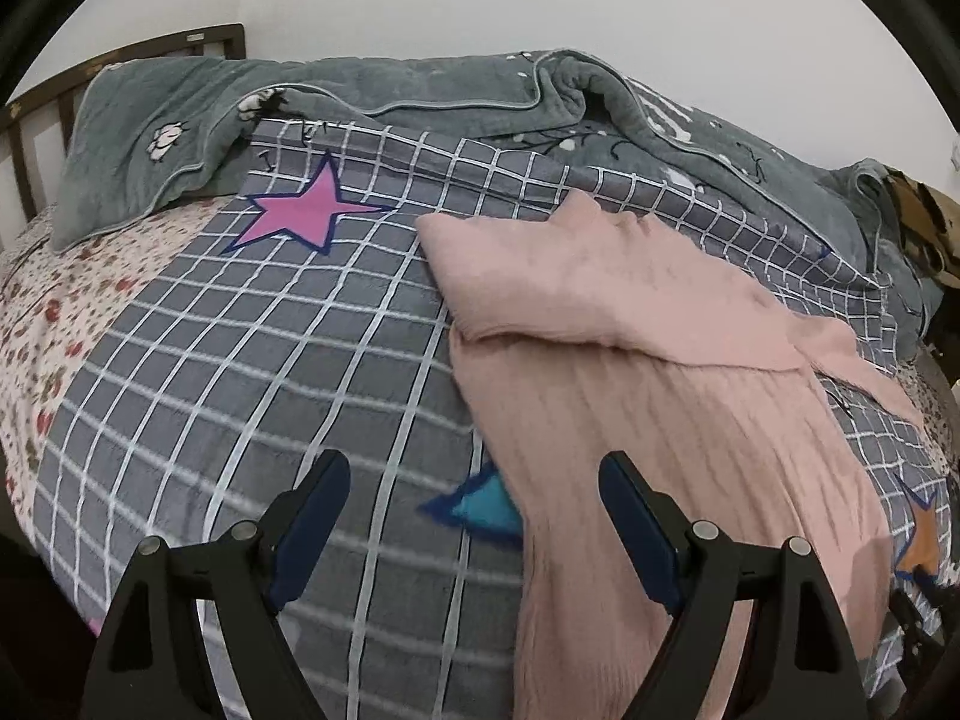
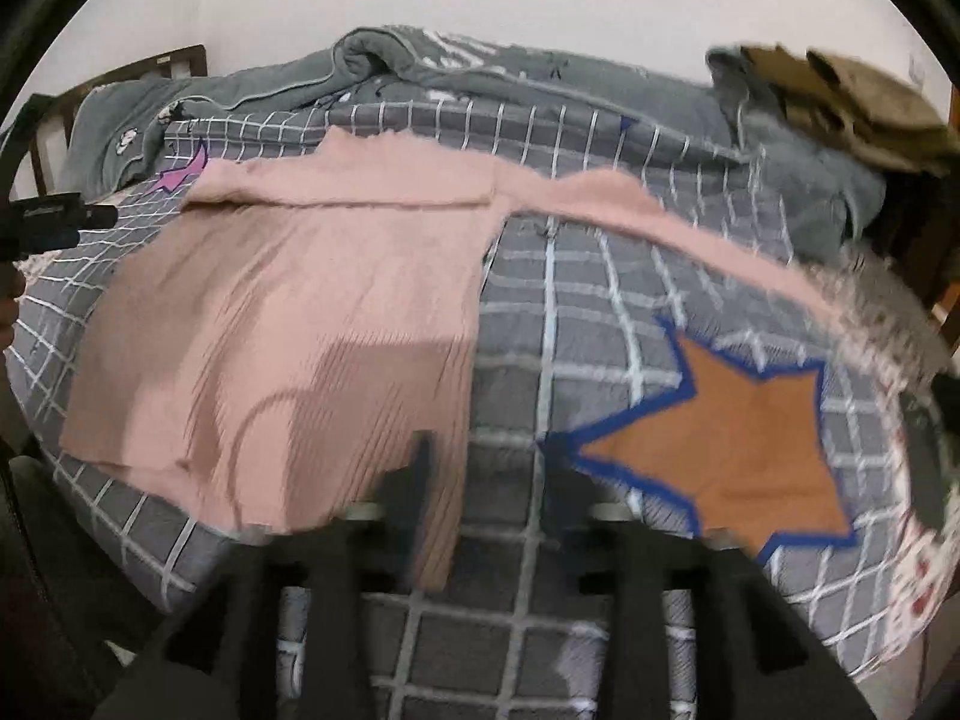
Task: Fold small clothes
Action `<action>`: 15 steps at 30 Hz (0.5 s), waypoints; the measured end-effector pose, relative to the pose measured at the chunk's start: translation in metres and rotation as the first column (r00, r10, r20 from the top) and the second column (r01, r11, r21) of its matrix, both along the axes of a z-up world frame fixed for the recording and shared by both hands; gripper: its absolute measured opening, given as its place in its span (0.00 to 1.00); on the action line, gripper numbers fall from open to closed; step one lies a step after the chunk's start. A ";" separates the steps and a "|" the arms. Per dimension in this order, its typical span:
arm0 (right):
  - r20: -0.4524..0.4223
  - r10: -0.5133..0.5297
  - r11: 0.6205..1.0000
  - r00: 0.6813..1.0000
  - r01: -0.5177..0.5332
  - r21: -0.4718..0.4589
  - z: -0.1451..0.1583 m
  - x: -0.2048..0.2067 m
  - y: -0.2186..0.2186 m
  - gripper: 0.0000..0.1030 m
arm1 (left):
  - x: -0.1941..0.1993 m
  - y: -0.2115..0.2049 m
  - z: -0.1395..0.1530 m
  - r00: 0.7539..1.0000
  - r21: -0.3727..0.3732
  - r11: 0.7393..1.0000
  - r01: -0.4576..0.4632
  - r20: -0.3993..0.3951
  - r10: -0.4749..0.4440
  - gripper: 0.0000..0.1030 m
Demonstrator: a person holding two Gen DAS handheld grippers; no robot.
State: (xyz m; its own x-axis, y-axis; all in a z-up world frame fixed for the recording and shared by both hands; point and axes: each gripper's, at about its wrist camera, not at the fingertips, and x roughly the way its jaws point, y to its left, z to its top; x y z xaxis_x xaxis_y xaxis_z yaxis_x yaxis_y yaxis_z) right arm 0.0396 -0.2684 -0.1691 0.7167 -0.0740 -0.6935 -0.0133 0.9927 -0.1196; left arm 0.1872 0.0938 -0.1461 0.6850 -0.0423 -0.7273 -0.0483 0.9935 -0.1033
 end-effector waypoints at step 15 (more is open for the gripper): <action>0.100 0.061 0.997 0.993 -0.066 0.051 0.038 0.137 0.002 0.52 | 0.111 0.022 0.001 0.999 0.061 0.998 -0.013 0.034 0.011 0.81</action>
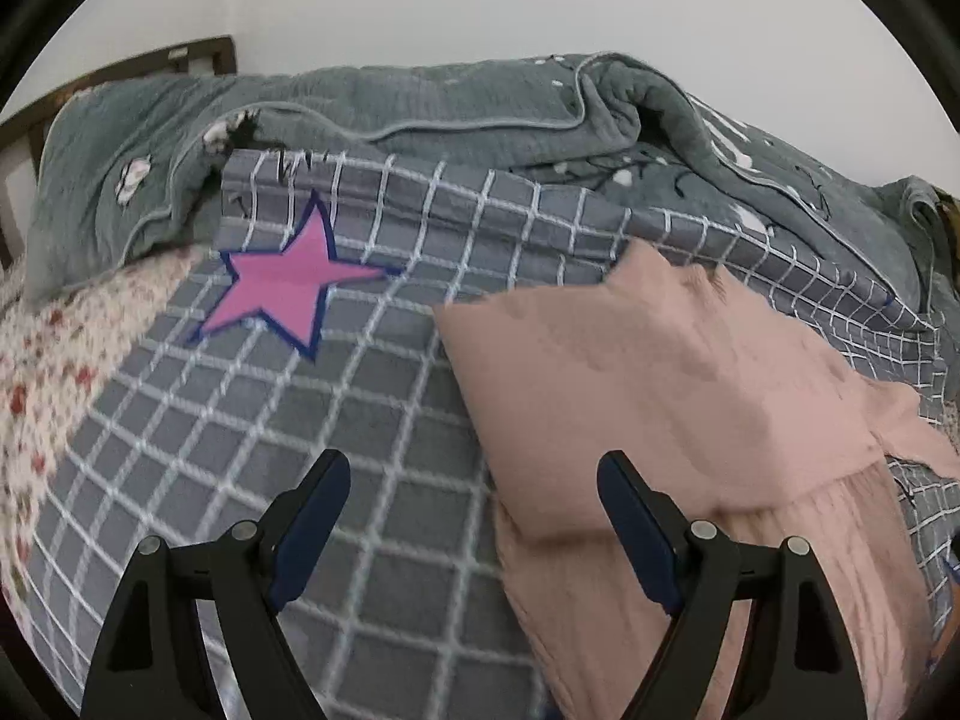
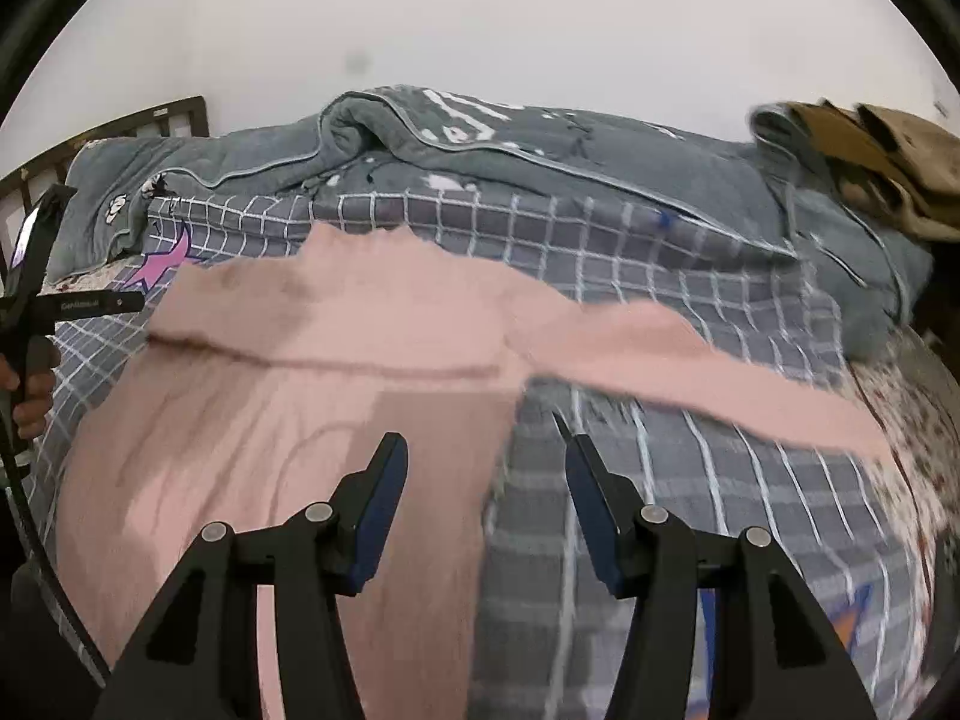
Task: Fold small clothes
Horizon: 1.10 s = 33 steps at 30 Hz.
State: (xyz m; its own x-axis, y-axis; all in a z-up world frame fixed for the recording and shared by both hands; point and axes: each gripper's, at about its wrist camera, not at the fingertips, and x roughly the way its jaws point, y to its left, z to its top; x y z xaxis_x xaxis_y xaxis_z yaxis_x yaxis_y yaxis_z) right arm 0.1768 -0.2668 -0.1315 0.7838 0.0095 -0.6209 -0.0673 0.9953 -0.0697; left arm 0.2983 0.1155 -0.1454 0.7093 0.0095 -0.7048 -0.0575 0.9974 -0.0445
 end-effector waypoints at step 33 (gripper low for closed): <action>-0.185 -0.011 0.987 0.983 0.040 0.154 -0.054 0.140 -0.017 0.09 | 0.056 -0.025 -0.028 1.000 0.113 0.994 0.013 -0.010 -0.012 0.81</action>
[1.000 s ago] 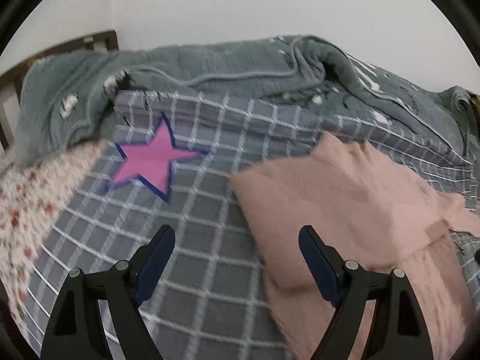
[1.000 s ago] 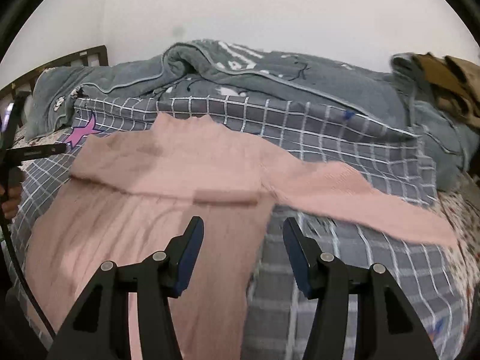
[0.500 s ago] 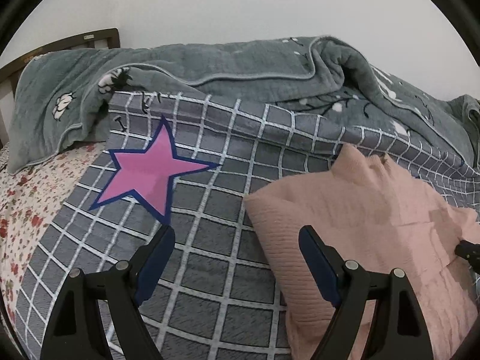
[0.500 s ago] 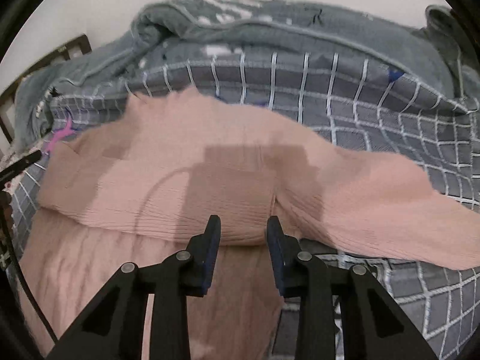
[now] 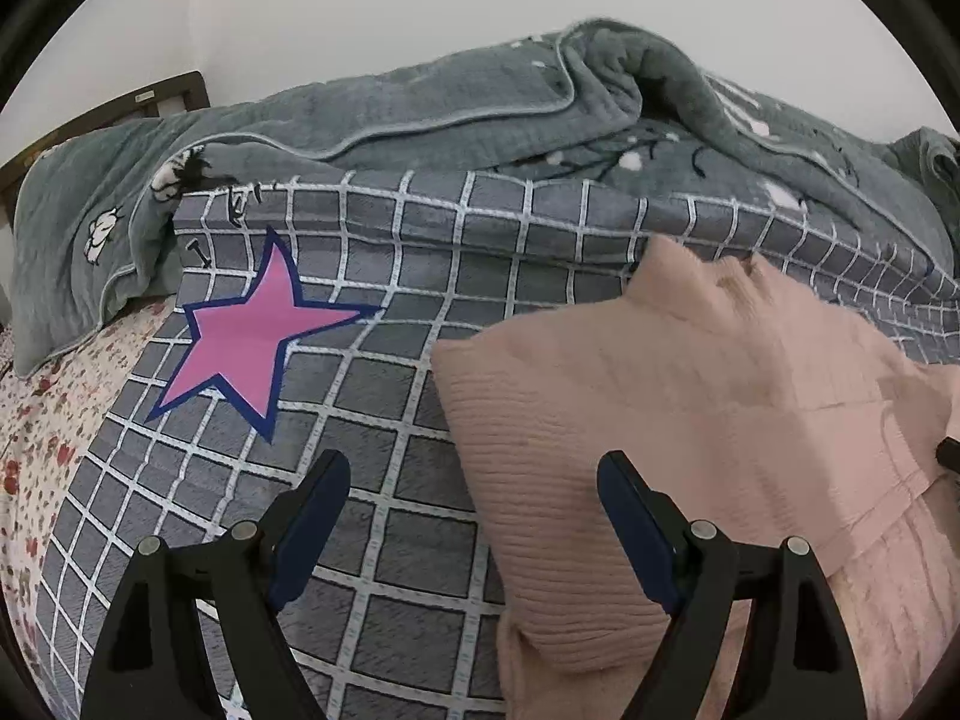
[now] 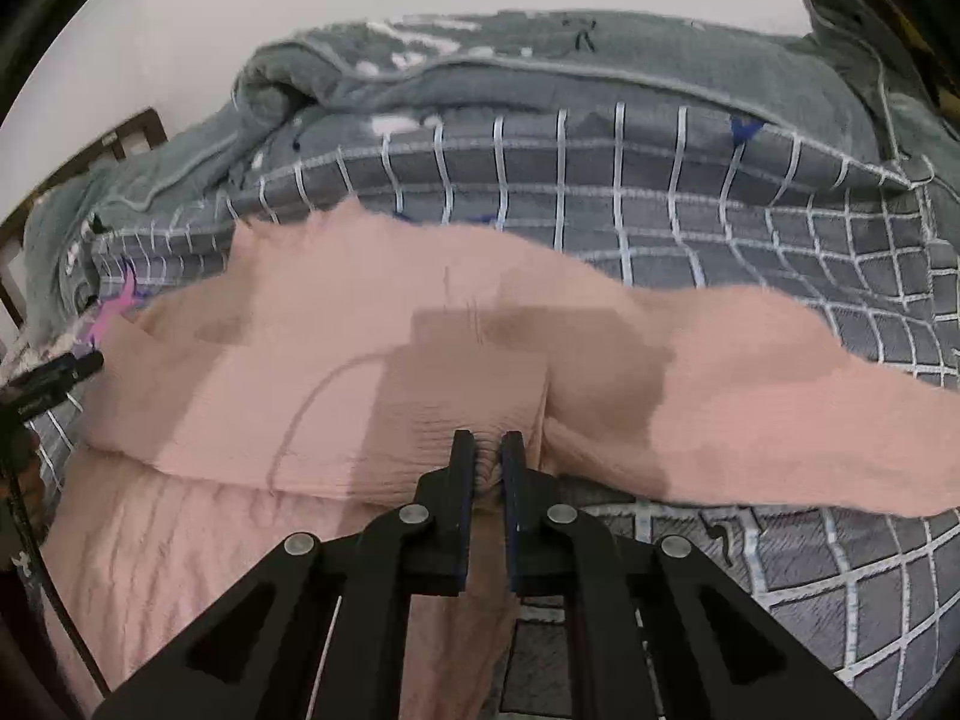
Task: Fold small clothes
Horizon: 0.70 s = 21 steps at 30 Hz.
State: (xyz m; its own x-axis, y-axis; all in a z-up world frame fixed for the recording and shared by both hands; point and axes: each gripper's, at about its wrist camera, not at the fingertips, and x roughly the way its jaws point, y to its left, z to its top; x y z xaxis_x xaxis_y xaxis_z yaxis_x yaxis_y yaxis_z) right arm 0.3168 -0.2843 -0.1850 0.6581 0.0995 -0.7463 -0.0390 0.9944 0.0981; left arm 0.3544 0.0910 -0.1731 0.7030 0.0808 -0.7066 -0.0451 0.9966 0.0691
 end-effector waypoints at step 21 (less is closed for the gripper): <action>0.112 -0.303 0.935 0.946 0.318 -0.155 0.040 -0.118 -0.102 0.50 | -0.027 -0.012 -0.013 0.998 -0.003 1.000 -0.031 -0.048 0.031 0.75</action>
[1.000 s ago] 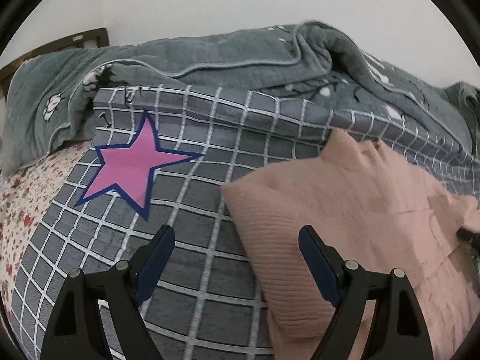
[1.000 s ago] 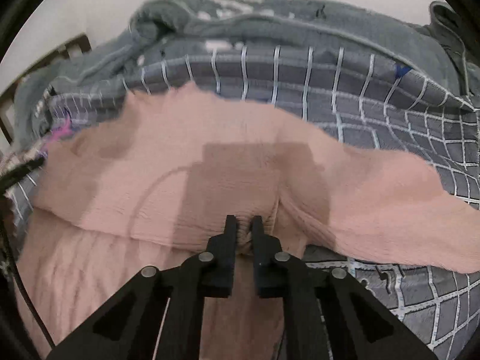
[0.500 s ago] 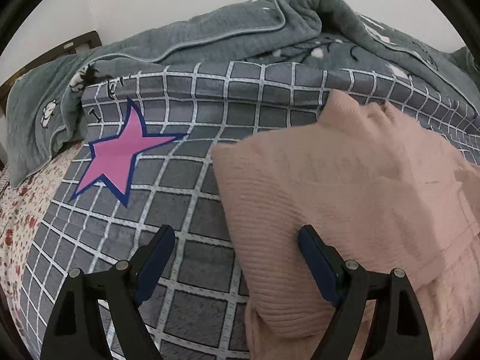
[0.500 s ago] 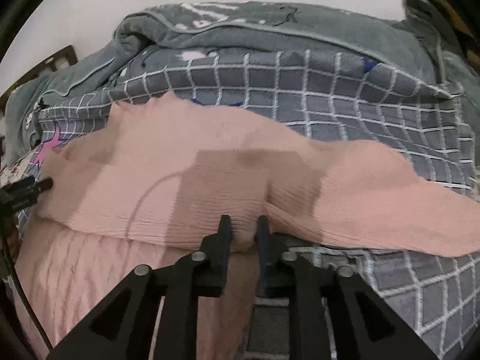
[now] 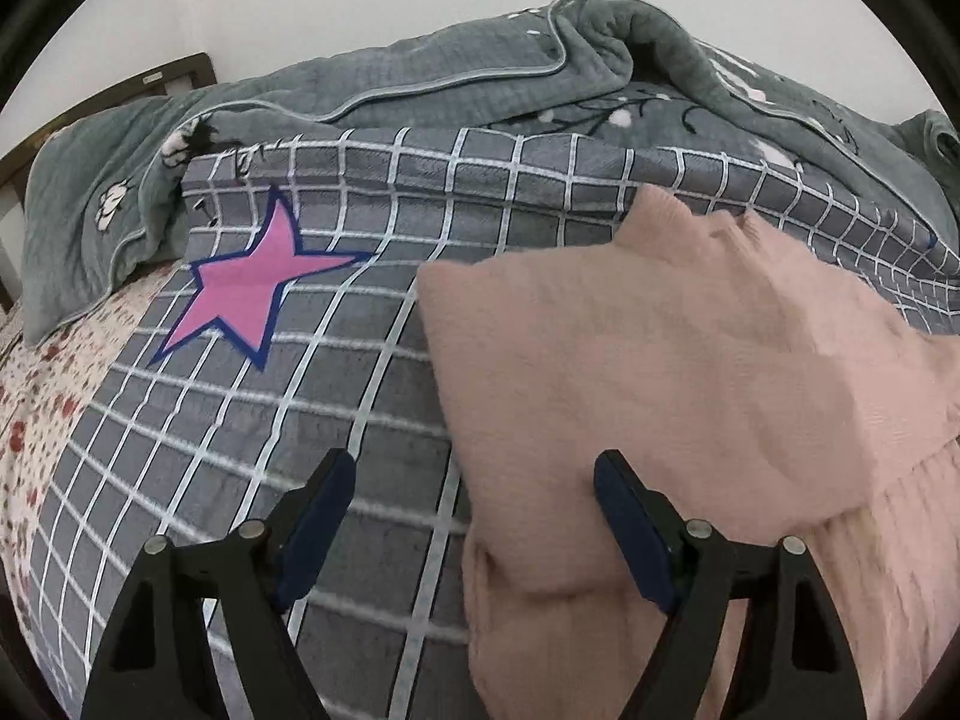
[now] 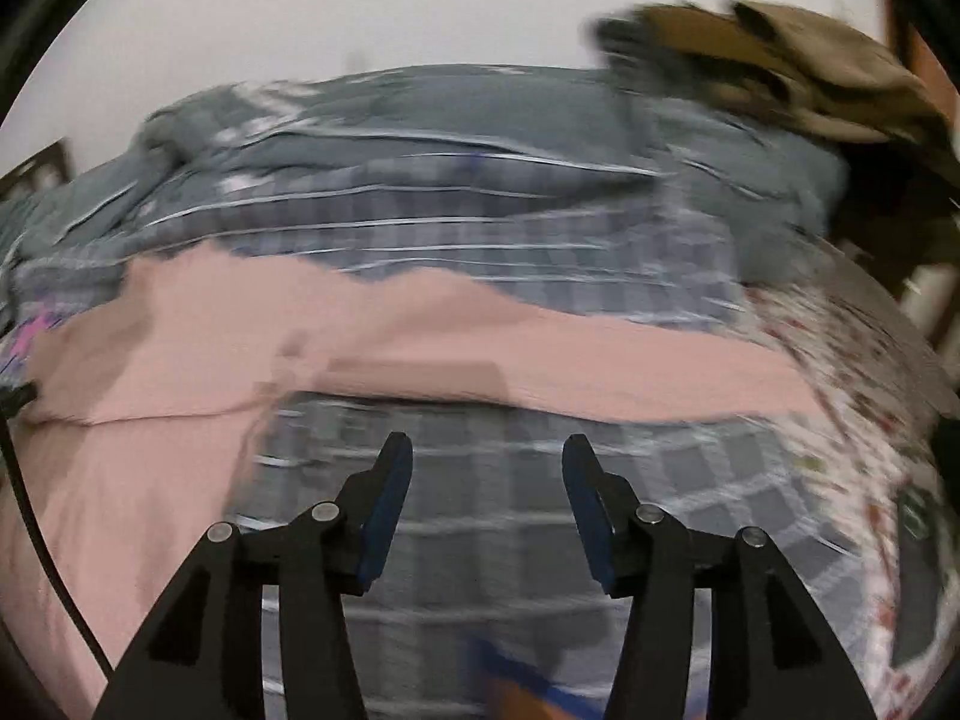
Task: Fold small clothes
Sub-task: 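Grasp the other sleeve cuff with the right gripper and lift it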
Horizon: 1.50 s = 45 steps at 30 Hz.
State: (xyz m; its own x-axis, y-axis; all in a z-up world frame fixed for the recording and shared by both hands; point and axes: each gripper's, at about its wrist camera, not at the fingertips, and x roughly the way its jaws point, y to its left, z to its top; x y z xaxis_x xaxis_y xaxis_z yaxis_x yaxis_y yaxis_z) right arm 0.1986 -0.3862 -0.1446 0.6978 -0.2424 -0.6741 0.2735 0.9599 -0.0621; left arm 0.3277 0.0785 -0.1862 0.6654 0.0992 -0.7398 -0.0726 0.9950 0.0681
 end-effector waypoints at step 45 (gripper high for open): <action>-0.059 -0.294 0.843 0.954 0.288 0.455 -0.042 0.019 -0.224 0.42 | -0.005 -0.019 0.016 0.995 0.028 0.995 -0.097 0.040 0.096 0.72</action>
State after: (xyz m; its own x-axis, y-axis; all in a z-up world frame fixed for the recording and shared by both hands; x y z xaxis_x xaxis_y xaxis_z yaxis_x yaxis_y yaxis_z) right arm 0.2179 -0.6098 -0.1868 0.6527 -0.1051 -0.7503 0.5422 0.7565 0.3657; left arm 0.3225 0.0594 -0.1706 0.6797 0.1859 -0.7095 -0.1712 0.9808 0.0930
